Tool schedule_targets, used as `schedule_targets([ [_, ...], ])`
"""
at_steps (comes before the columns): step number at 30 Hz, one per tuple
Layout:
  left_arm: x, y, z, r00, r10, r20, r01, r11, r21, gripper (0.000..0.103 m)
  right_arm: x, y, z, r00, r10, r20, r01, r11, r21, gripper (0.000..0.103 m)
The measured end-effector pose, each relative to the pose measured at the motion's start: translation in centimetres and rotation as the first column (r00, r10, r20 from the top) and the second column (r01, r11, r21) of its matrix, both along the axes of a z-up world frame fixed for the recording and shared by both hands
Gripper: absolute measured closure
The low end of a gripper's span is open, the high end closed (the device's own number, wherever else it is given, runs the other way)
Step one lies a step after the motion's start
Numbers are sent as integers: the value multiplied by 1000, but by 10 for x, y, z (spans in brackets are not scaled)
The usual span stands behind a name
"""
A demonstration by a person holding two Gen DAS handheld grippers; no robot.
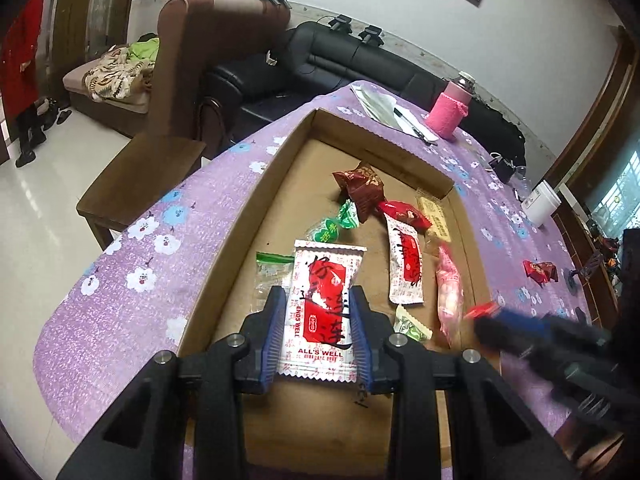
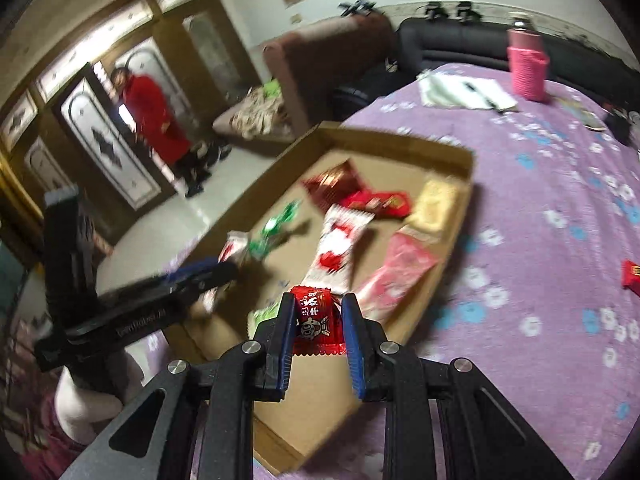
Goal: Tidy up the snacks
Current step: 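Carry the red packet and white-red packet over the box with both tools, then open both tools to drop the two snacks into the box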
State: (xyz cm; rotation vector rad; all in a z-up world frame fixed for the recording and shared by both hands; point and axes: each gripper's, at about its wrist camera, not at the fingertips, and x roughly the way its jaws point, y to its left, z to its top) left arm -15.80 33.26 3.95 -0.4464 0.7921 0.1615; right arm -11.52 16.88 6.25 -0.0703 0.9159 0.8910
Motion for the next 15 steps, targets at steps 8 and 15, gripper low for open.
schedule_targets([
  [8, -16, -4, 22, 996, 8, 93, -8, 1000, 0, 40, -17, 23, -24, 998, 21, 63, -14, 994, -108, 76],
  [15, -43, -15, 64, 978, 76, 197, -99, 989, 110, 28, -34, 11, -4, 991, 12, 132, -5, 999, -48, 48],
])
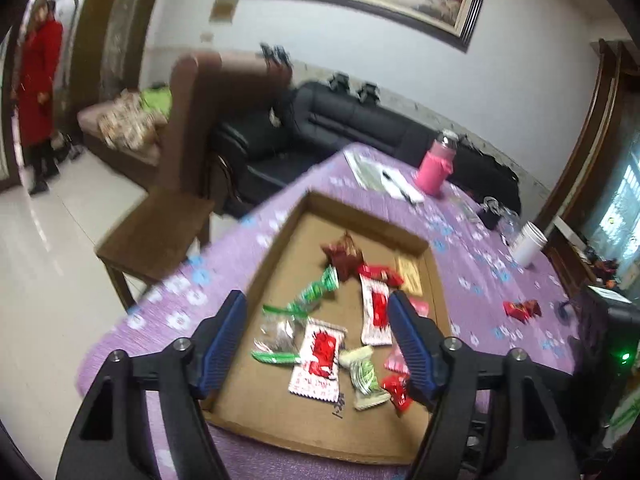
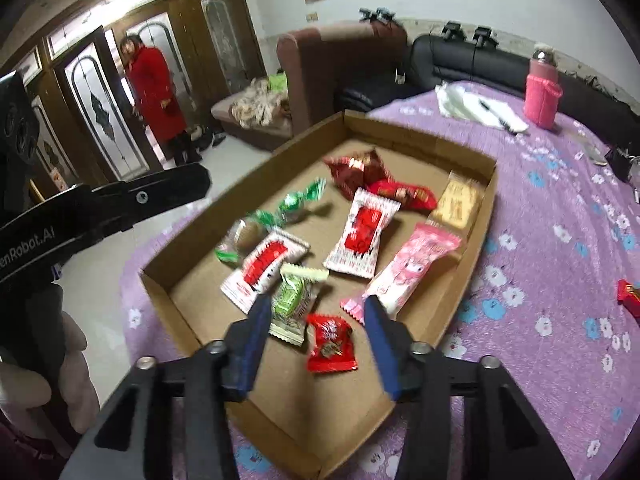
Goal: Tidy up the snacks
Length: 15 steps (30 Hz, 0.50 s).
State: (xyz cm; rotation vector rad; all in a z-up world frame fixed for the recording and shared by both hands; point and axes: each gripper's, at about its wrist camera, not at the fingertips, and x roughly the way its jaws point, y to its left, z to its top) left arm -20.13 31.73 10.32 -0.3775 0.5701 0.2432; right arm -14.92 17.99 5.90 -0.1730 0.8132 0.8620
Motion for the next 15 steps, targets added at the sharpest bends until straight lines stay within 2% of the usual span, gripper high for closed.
schedule_targets([
  [3, -9, -15, 17, 998, 59, 34, -62, 994, 95, 17, -3, -16, 14, 999, -36, 17, 35, 998, 46, 48],
  [5, -16, -27, 27, 993, 102, 65, -111, 980, 163, 7, -1, -28, 21, 996, -82, 29, 80, 995, 63, 48],
  [7, -23, -37, 37, 985, 136, 108, -156, 964, 214, 2, 1, -46, 26, 989, -145, 31, 142, 986, 83, 45],
  [11, -36, -60, 55, 967, 146, 211, -202, 939, 277, 0, 1, -73, 31, 974, -223, 47, 218, 971, 98, 44],
  [13, -35, -69, 60, 968, 118, 221, -180, 942, 283, 0, 1, -84, 33, 966, -250, 62, 244, 965, 92, 43],
  [15, -27, -78, 60, 978, 90, 190, -143, 948, 285, 0, 0, -94, 34, 960, -273, 69, 266, 959, 97, 41],
])
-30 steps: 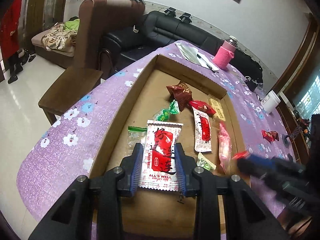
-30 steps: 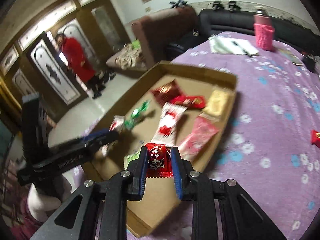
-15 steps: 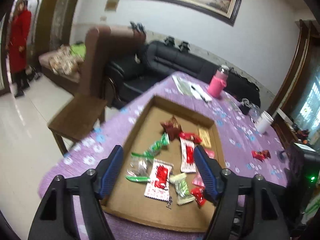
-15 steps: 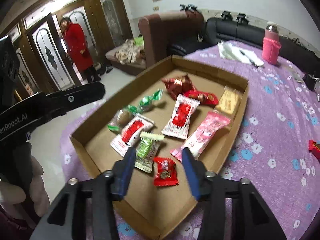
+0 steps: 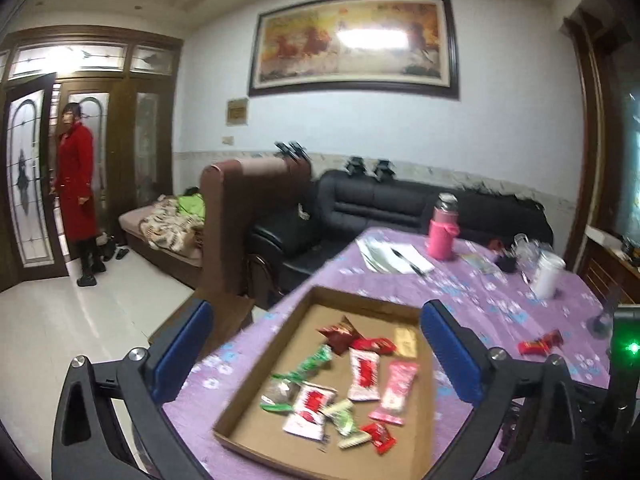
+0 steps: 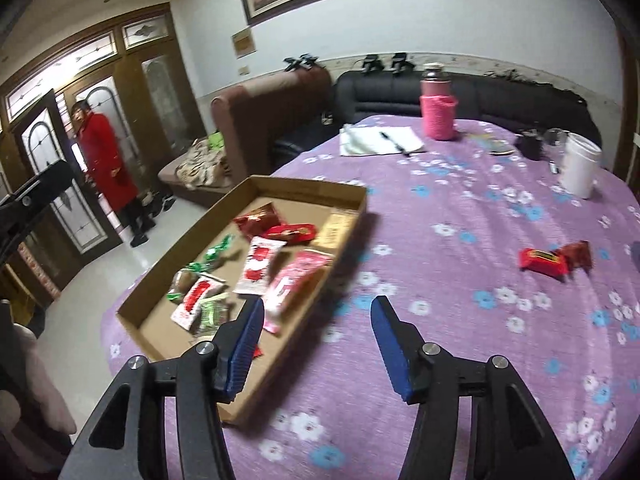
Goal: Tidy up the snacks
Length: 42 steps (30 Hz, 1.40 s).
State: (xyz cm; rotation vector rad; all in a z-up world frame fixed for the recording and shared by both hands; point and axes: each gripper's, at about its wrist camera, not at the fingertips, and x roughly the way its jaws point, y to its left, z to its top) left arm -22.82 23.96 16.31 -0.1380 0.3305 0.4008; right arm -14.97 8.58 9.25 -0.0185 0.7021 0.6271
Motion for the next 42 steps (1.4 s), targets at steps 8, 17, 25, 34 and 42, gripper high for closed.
schedule_targets([
  [8, 26, -27, -25, 986, -61, -155, 58, 998, -24, 0, -5, -20, -8, 998, -58, 23, 59, 998, -32, 37],
  [17, 33, -35, -38, 972, -65, -226, 60, 998, -28, 0, 1, -30, -20, 994, -110, 18, 111, 992, -63, 37],
  [25, 43, -27, -51, 954, -55, -295, 46, 998, -37, 0, -6, -21, -22, 992, -111, 56, 117, 986, -121, 37],
  [34, 45, -18, -62, 944, -46, -327, 30, 998, -52, 0, -11, -6, -24, 992, -93, 88, 107, 979, -173, 31],
  [42, 46, -19, -63, 942, -42, -332, 30, 999, -40, 0, -9, -3, -28, 994, -91, 63, 101, 979, -175, 31],
])
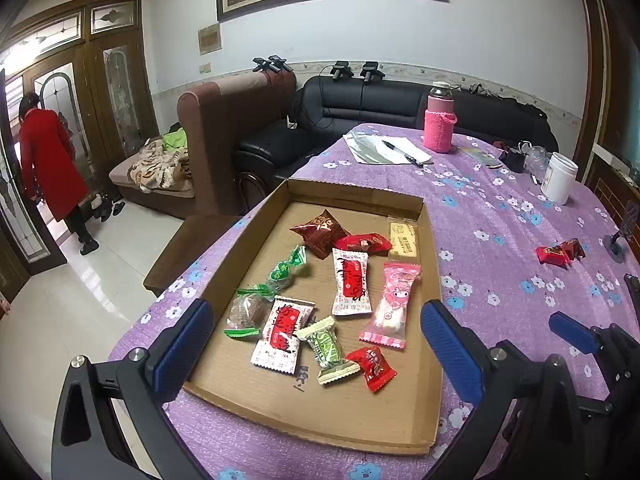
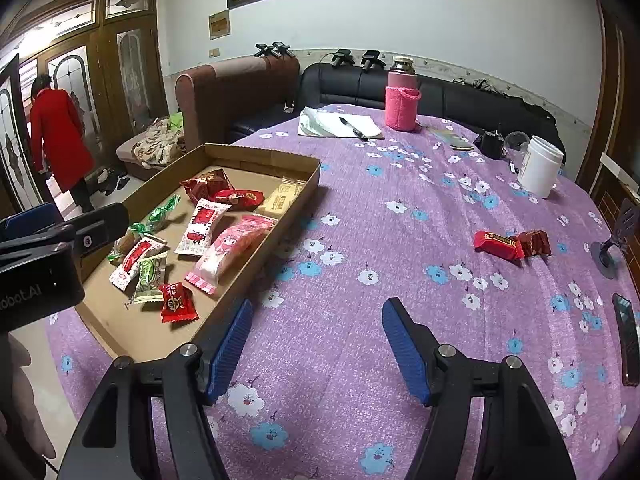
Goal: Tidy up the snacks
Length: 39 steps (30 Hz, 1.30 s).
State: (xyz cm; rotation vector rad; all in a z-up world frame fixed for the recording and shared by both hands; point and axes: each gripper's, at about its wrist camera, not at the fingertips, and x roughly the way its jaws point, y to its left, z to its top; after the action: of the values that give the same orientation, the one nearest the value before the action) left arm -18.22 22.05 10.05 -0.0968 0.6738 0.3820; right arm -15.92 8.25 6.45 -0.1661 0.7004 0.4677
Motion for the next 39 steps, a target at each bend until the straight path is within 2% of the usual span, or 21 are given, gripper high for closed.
schedule_targets([
  [19, 3, -5, -2, 1000, -16, -21, 16, 1000, 15, 0, 4, -4, -3, 1000, -3, -28, 3, 1000, 6, 31],
  [39, 4, -3, -4, 999, -35, -39, 35, 999, -5, 0, 3, -4, -6, 999, 3, -48, -3, 1000, 7, 31],
])
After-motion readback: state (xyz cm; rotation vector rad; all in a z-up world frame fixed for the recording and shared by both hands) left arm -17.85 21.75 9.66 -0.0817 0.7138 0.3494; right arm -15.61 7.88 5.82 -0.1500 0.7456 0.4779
